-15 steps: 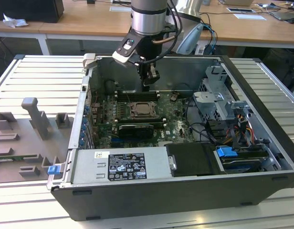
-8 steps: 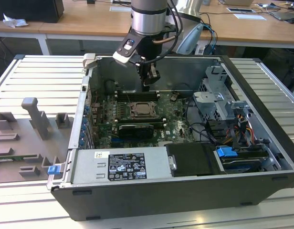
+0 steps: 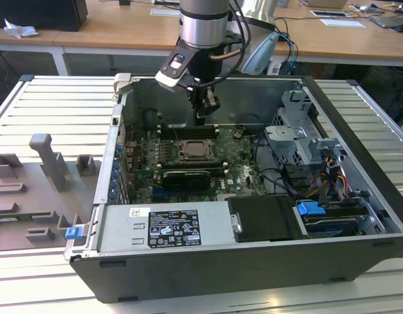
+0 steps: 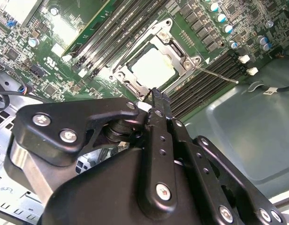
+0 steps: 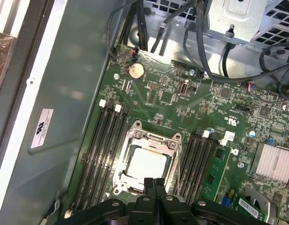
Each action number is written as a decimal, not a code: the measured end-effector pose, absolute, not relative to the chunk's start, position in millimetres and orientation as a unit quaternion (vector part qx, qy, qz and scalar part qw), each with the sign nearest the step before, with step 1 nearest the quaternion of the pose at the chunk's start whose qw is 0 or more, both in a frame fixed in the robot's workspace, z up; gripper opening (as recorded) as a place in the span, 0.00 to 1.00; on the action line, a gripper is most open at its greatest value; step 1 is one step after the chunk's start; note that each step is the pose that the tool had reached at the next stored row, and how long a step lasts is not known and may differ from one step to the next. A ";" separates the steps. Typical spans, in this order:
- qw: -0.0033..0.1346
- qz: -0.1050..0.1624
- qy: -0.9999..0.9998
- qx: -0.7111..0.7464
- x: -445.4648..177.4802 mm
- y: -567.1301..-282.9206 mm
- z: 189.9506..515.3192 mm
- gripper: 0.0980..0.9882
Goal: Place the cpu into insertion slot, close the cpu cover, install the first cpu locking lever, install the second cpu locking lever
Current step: 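Install the first cpu locking lever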
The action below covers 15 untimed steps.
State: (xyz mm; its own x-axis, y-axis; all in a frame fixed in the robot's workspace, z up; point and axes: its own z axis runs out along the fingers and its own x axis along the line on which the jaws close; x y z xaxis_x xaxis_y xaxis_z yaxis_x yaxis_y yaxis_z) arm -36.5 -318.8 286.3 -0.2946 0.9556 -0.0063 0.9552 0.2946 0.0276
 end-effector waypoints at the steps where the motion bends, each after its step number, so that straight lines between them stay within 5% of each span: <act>1: 0.011 0.009 0.806 0.592 -36.5 -318.9 286.3 0.01; 15: 0.011 0.009 0.814 0.581 -36.5 -318.9 286.3 0.01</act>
State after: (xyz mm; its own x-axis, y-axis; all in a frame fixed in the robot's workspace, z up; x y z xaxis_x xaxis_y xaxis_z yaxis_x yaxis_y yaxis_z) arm -36.5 -318.9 286.3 -0.3256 0.9455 -0.0063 0.9451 0.3257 0.0275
